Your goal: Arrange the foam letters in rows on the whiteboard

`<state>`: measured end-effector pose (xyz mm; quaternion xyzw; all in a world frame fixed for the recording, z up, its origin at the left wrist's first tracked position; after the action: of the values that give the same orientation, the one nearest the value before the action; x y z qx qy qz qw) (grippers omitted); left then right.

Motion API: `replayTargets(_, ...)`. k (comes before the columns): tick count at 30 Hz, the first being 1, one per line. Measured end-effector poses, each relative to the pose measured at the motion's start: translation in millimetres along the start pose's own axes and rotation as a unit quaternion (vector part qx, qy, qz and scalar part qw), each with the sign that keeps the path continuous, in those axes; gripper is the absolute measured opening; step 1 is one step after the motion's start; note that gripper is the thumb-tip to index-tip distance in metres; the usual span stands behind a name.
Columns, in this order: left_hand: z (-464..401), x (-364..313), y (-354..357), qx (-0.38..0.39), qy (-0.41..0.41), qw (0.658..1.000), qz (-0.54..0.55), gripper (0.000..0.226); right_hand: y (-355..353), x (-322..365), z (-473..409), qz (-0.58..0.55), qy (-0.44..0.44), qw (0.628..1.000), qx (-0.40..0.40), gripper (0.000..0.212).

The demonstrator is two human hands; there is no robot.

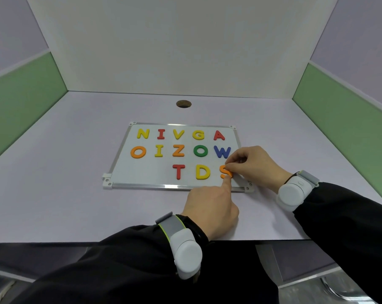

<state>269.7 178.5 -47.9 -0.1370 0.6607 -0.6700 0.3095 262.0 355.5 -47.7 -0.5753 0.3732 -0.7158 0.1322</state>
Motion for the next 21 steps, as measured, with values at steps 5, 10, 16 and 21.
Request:
replayTargets(5, -0.1, 0.1, -0.4, 0.000, -0.003, 1.000, -0.007, 0.066, -0.1, 0.3, 0.1, 0.002, 0.002, 1.000, -0.001, 0.008)
replayTargets(10, 0.3, 0.0, -0.1, -0.007, -0.001, 1.000, -0.003, 0.066, -0.5, 0.8, 0.3, 0.003, 0.004, 1.000, -0.001, 0.008)
replayTargets(16, 0.9, -0.4, -3.1, 0.002, 0.000, 1.000, -0.001, 0.066, -0.5, 1.3, 0.7, 0.000, 0.008, 1.000, 0.002, 0.009)
replayTargets(21, 2.2, 1.9, -2.2, -0.011, 0.011, 1.000, 0.003, 0.067, -0.5, 1.8, 1.0, -0.020, 0.015, 1.000, 0.000, 0.008)
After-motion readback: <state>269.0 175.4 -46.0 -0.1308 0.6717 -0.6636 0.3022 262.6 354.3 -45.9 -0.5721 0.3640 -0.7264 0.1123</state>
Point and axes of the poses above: each hand's wrist, its own z-axis away from the middle knuckle, its own y-axis out of the palm, x = y × z, the point moved 1 cm from there along -z, towards the middle knuckle, and after that the axes turned 5 degrees about y, right-handed, at the moved point
